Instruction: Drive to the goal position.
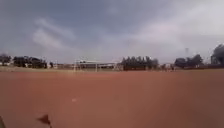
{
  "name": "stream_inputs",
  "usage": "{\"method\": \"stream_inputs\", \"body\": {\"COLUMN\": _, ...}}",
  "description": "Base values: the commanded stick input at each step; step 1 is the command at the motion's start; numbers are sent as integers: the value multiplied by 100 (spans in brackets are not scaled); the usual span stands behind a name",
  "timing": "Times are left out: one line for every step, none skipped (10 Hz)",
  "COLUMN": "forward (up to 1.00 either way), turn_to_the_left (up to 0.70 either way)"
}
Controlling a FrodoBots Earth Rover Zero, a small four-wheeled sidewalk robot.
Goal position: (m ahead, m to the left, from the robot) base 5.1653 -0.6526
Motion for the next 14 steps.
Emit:
{"method": "stream_inputs", "body": {"forward": 70, "turn_to_the_left": 0}}
{"method": "stream_inputs", "body": {"forward": 70, "turn_to_the_left": 0}}
{"method": "stream_inputs", "body": {"forward": 70, "turn_to_the_left": 0}}
{"method": "stream_inputs", "body": {"forward": 70, "turn_to_the_left": 0}}
{"method": "stream_inputs", "body": {"forward": 70, "turn_to_the_left": 0}}
{"method": "stream_inputs", "body": {"forward": 70, "turn_to_the_left": 0}}
{"method": "stream_inputs", "body": {"forward": 70, "turn_to_the_left": 0}}
{"method": "stream_inputs", "body": {"forward": 70, "turn_to_the_left": 0}}
{"method": "stream_inputs", "body": {"forward": 70, "turn_to_the_left": 0}}
{"method": "stream_inputs", "body": {"forward": 70, "turn_to_the_left": 0}}
{"method": "stream_inputs", "body": {"forward": 70, "turn_to_the_left": -4}}
{"method": "stream_inputs", "body": {"forward": 70, "turn_to_the_left": -24}}
{"method": "stream_inputs", "body": {"forward": 70, "turn_to_the_left": -35}}
{"method": "stream_inputs", "body": {"forward": 70, "turn_to_the_left": -35}}
